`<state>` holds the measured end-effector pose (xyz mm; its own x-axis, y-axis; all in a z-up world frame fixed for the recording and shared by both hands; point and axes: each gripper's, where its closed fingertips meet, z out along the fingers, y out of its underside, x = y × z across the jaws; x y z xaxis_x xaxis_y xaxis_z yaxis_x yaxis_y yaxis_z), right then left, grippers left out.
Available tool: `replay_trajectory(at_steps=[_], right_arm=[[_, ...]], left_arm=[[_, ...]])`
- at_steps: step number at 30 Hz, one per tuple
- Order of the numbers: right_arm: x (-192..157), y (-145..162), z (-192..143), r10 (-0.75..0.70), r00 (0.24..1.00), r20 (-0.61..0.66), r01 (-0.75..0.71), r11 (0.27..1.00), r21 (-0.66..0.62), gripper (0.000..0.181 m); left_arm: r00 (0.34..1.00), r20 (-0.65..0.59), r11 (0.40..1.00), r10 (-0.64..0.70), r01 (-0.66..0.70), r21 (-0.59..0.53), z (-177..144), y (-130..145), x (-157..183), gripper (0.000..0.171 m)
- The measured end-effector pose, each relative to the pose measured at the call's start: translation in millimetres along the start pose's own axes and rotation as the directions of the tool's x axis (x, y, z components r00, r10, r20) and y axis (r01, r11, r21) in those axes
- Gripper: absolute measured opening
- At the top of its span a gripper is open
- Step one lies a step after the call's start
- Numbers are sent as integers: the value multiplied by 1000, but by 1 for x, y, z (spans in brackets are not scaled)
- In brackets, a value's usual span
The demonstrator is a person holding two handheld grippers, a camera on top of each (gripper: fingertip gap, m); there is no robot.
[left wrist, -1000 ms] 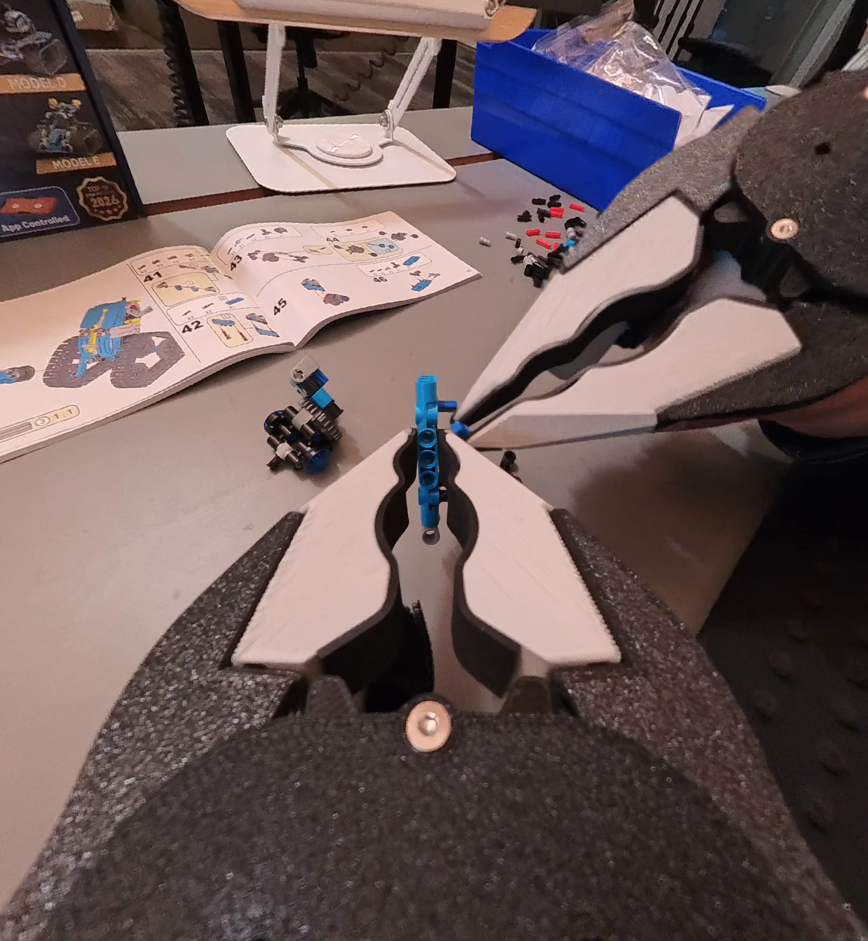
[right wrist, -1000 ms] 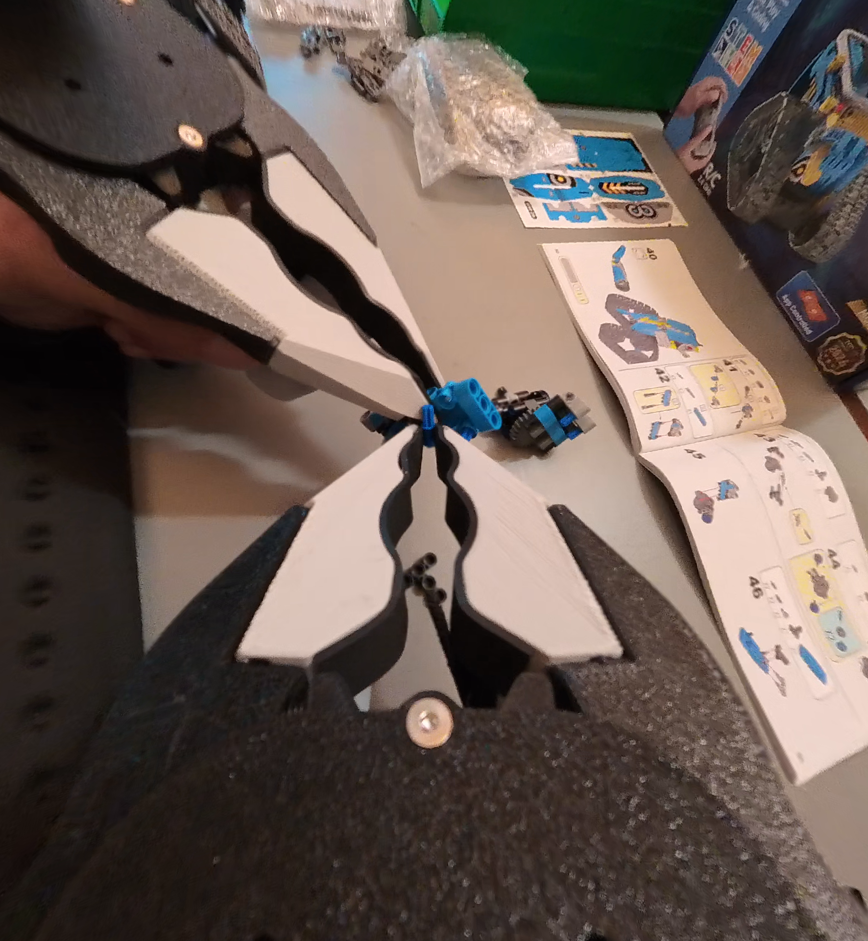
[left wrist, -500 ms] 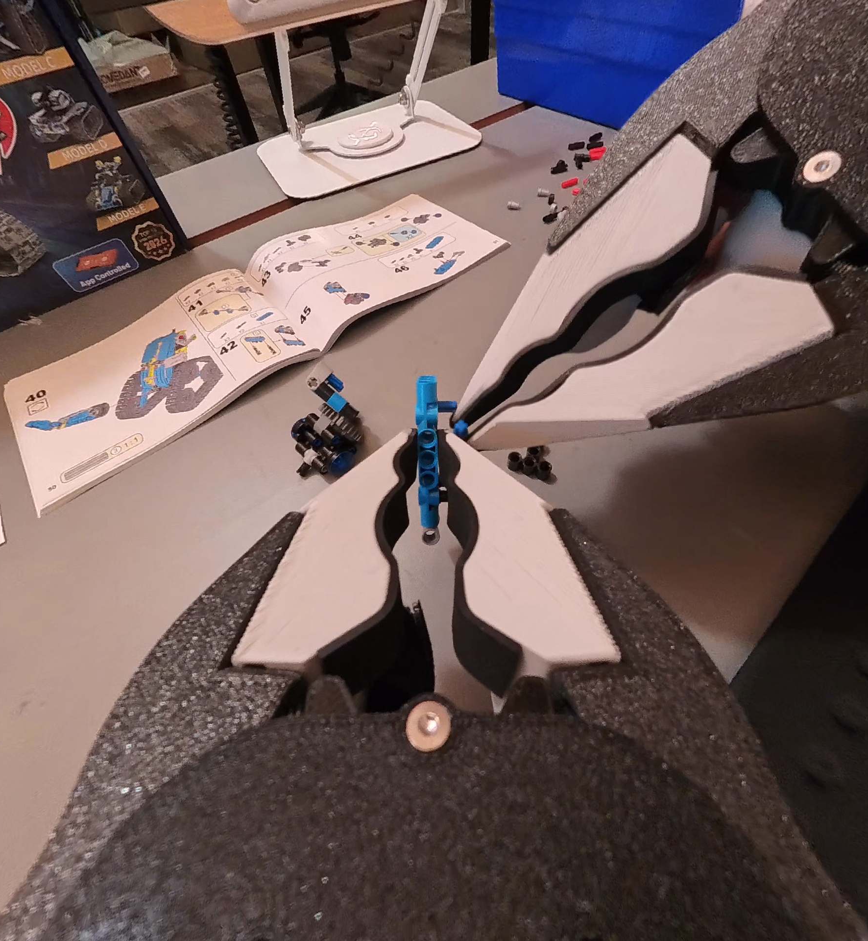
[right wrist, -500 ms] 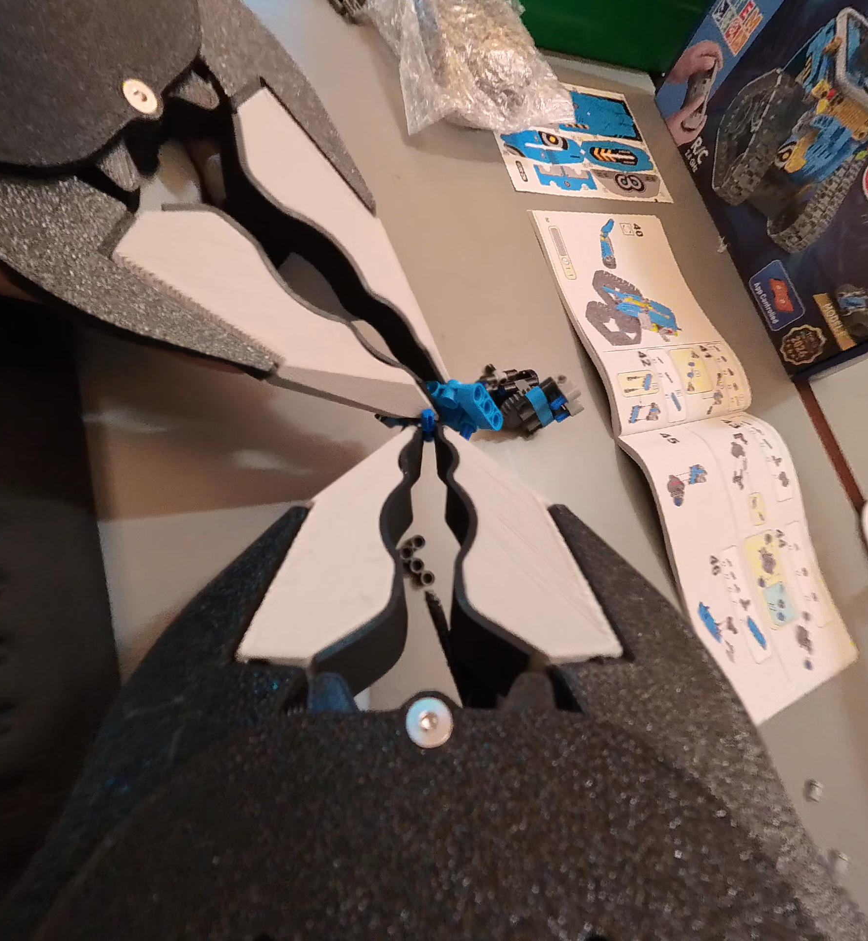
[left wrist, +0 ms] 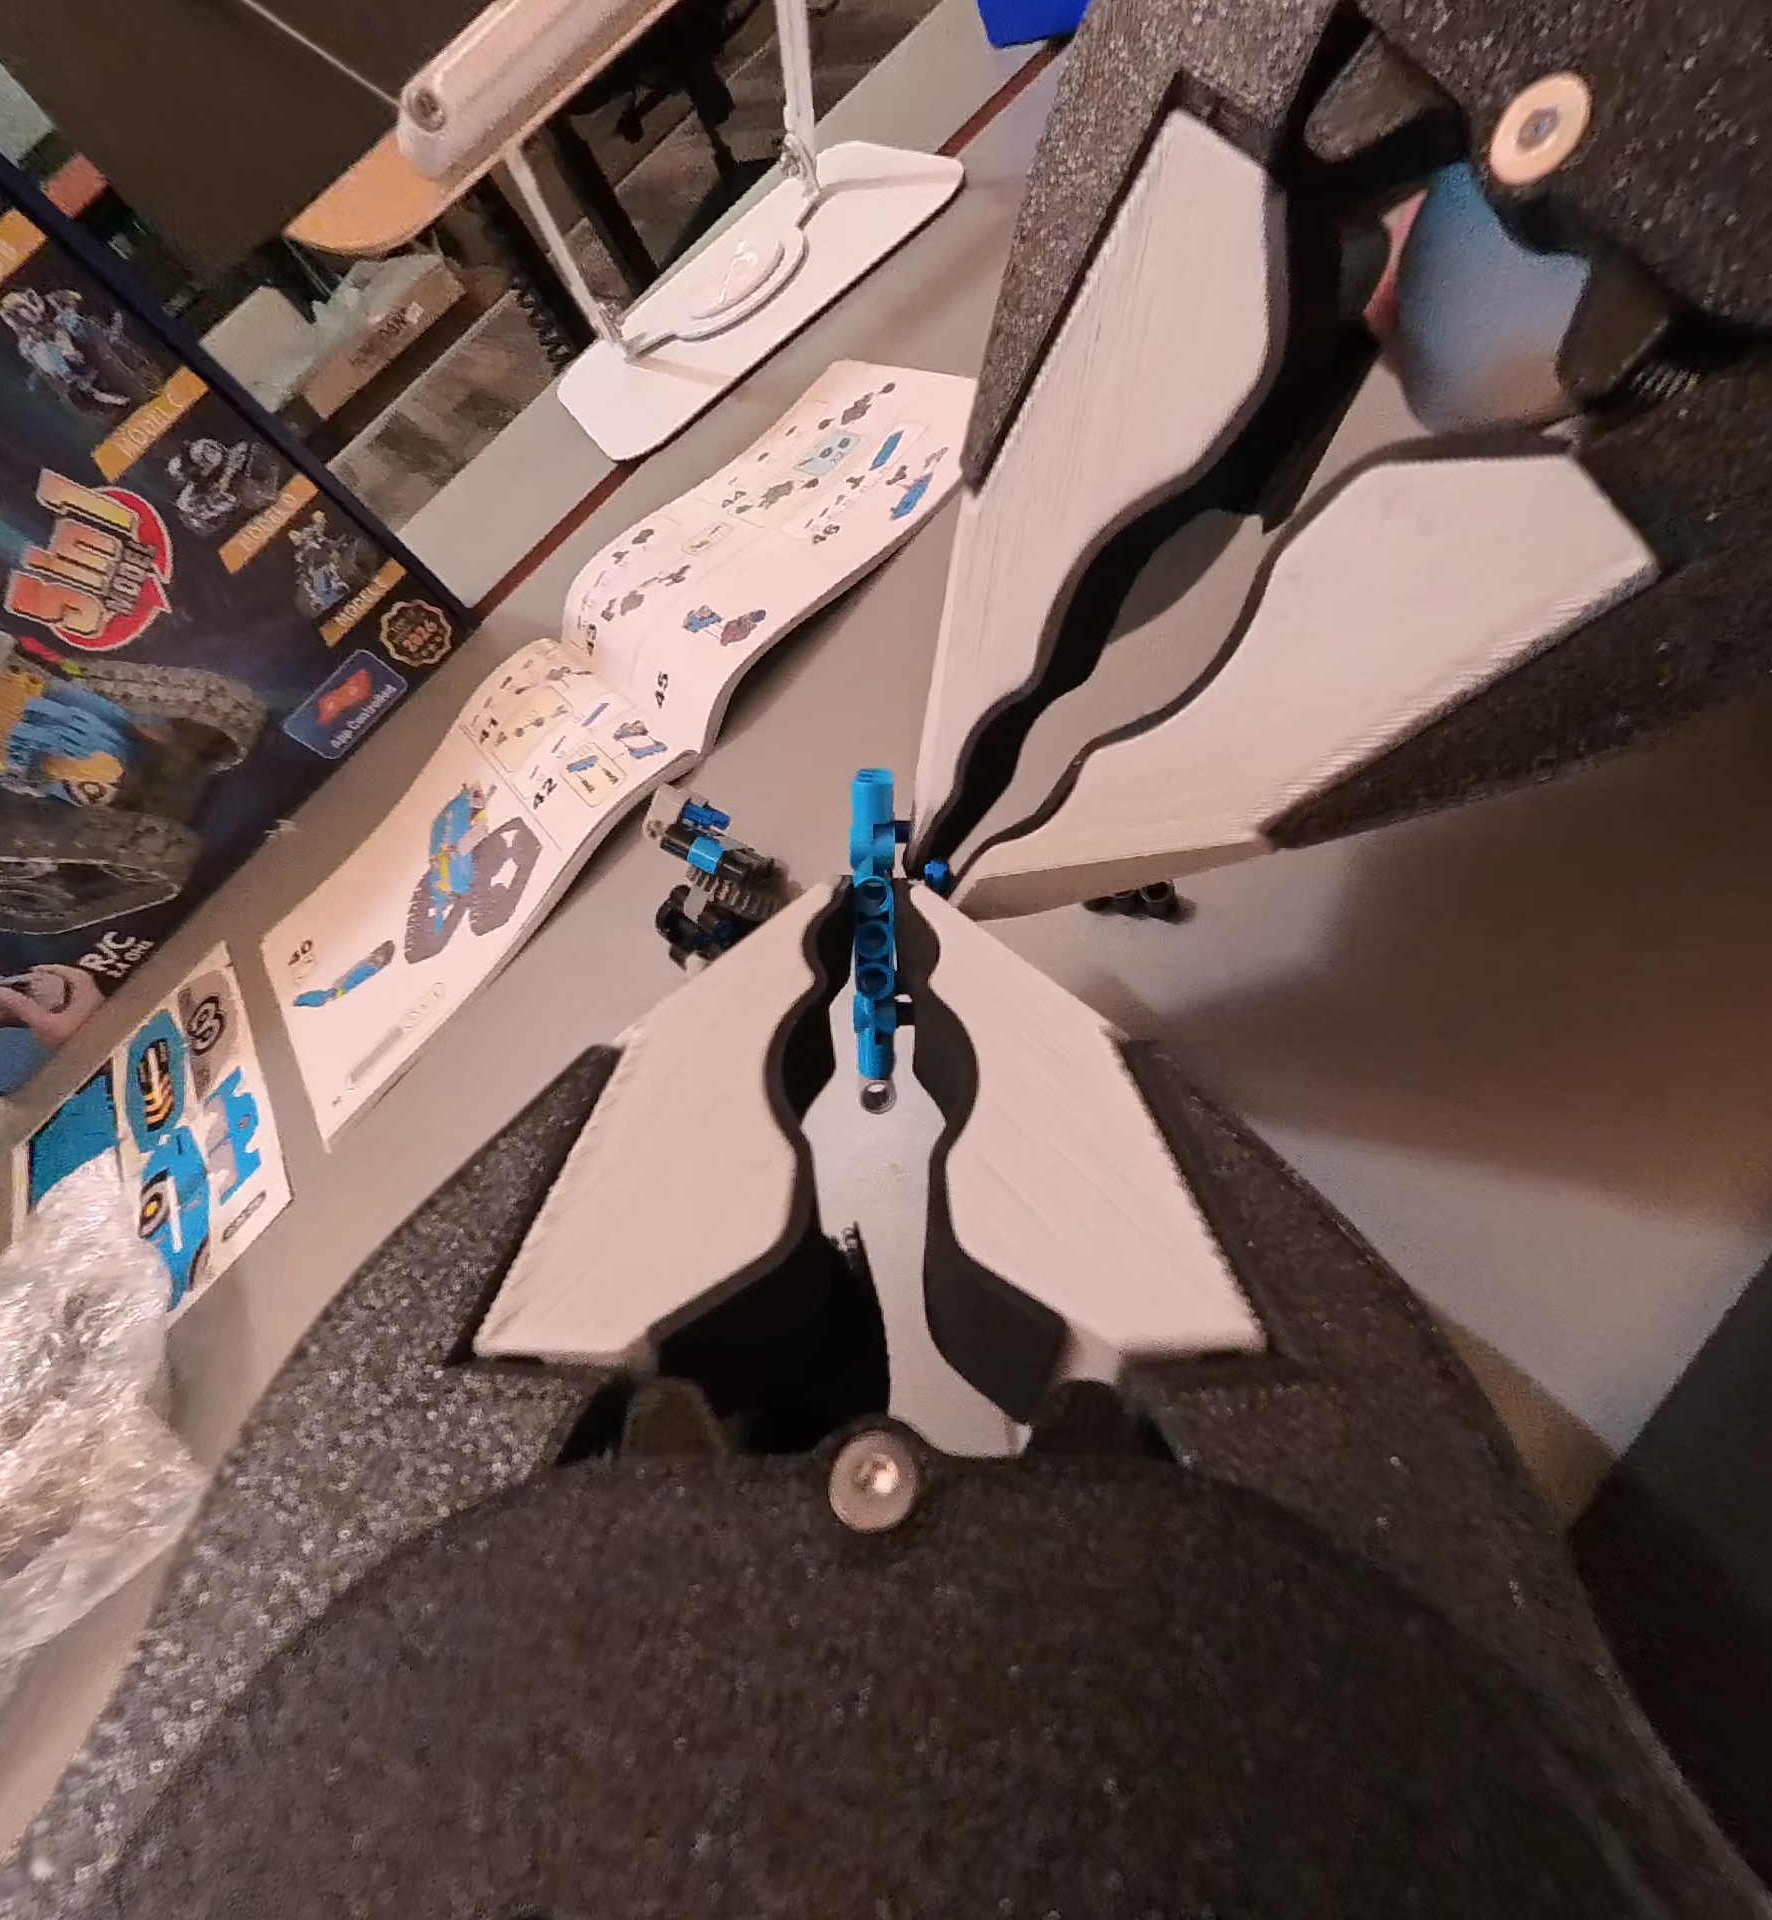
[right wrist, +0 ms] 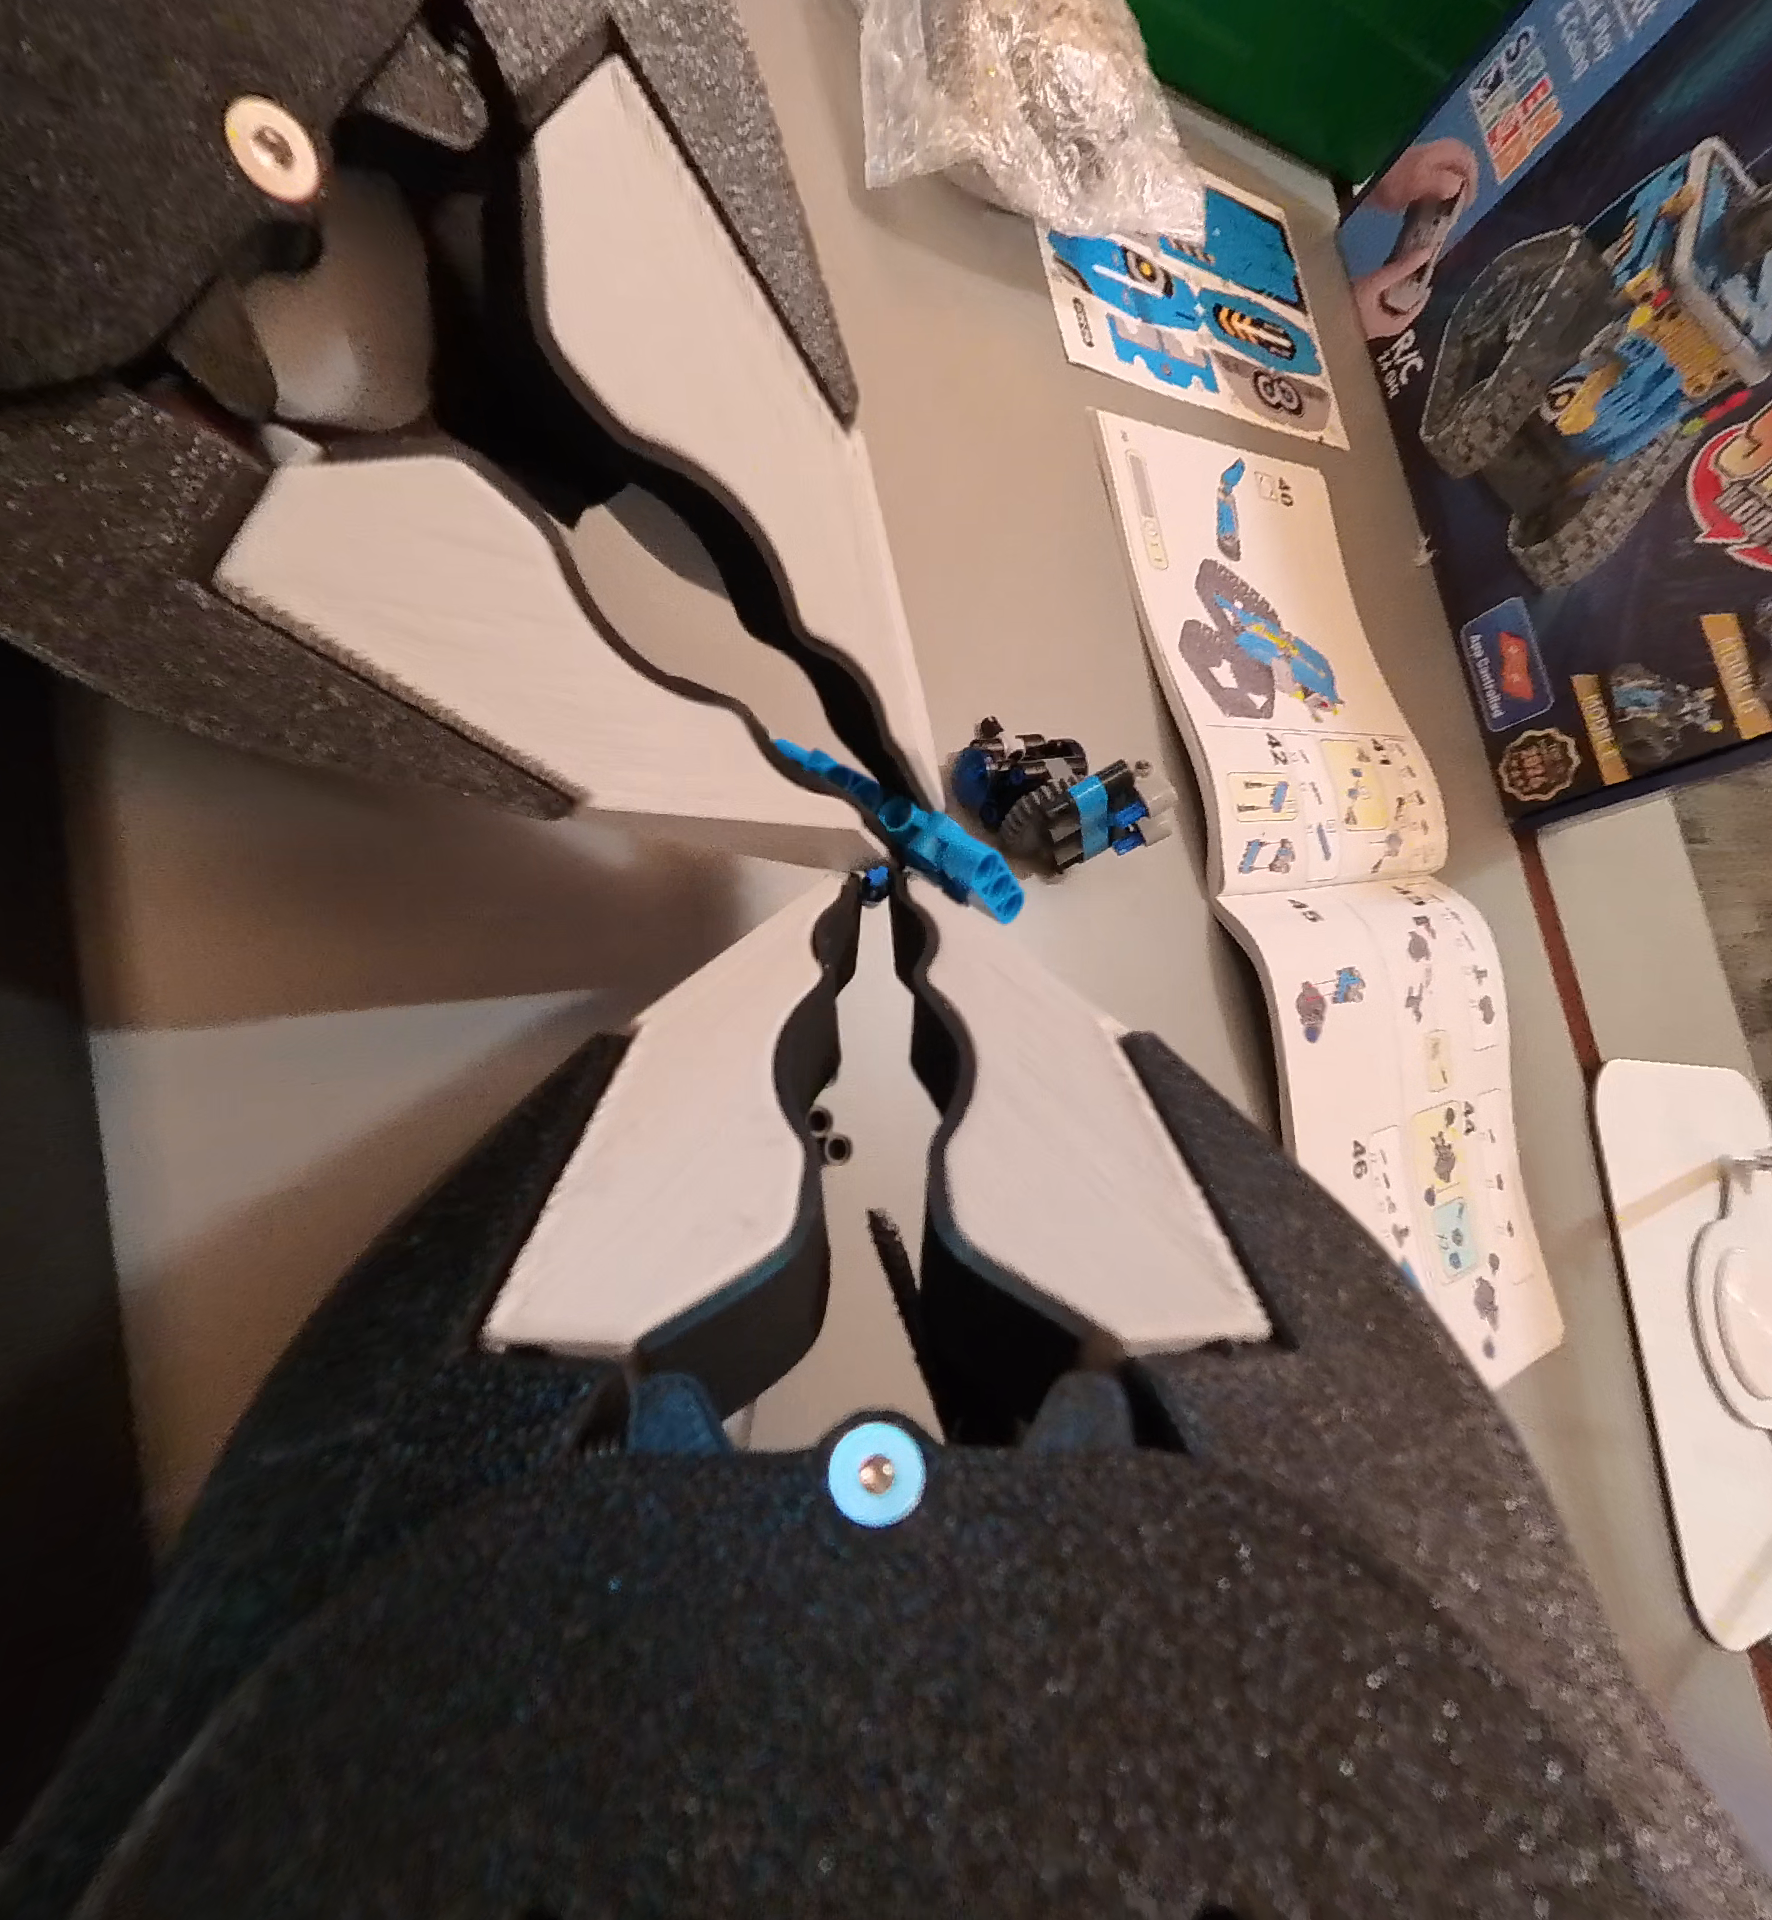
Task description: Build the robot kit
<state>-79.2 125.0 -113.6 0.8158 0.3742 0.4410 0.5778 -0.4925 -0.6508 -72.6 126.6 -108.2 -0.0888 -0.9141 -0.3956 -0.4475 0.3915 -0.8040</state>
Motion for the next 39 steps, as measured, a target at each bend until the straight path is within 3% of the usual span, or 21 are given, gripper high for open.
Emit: replay_trajectory(at_steps=[5,8,10,12,15,16,22,27,35,39], right_arm=[[2,-1,0,4,1000,-6,-4,1000,13,4],[7,-10,-9,76,997,21,-78,991,112,4],[15,-23,-23,129,991,44,-136,965,226,3],[23,-36,-38,154,987,43,-159,926,343,4],[30,-46,-50,143,990,12,-134,888,441,3],[29,-47,-49,135,991,22,-130,882,452,3],[21,-44,-41,94,995,46,-104,896,432,3],[20,-42,-40,106,991,78,-130,895,427,4],[19,-40,-37,61,997,47,-75,908,413,4],[19,-36,-33,38,999,25,-44,919,393,4]], left_arm=[[999,25,999,37,-37,-2,0,-1,-1,6],[981,-87,980,-171,178,88,-7,-12,-6,7],[883,-256,894,-394,433,118,-12,-19,-8,7],[727,-422,769,-541,631,102,-18,-26,-9,6],[524,-577,616,-627,786,45,-25,-34,-9,7],[486,-607,593,-629,805,30,-28,-37,-8,7],[508,-614,628,-604,778,27,-28,-39,0,6],[454,-633,594,-627,804,-10,-27,-38,0,6],[485,-609,614,-627,789,-3,-26,-36,0,7],[553,-561,660,-617,751,15,-22,-32,0,7]])
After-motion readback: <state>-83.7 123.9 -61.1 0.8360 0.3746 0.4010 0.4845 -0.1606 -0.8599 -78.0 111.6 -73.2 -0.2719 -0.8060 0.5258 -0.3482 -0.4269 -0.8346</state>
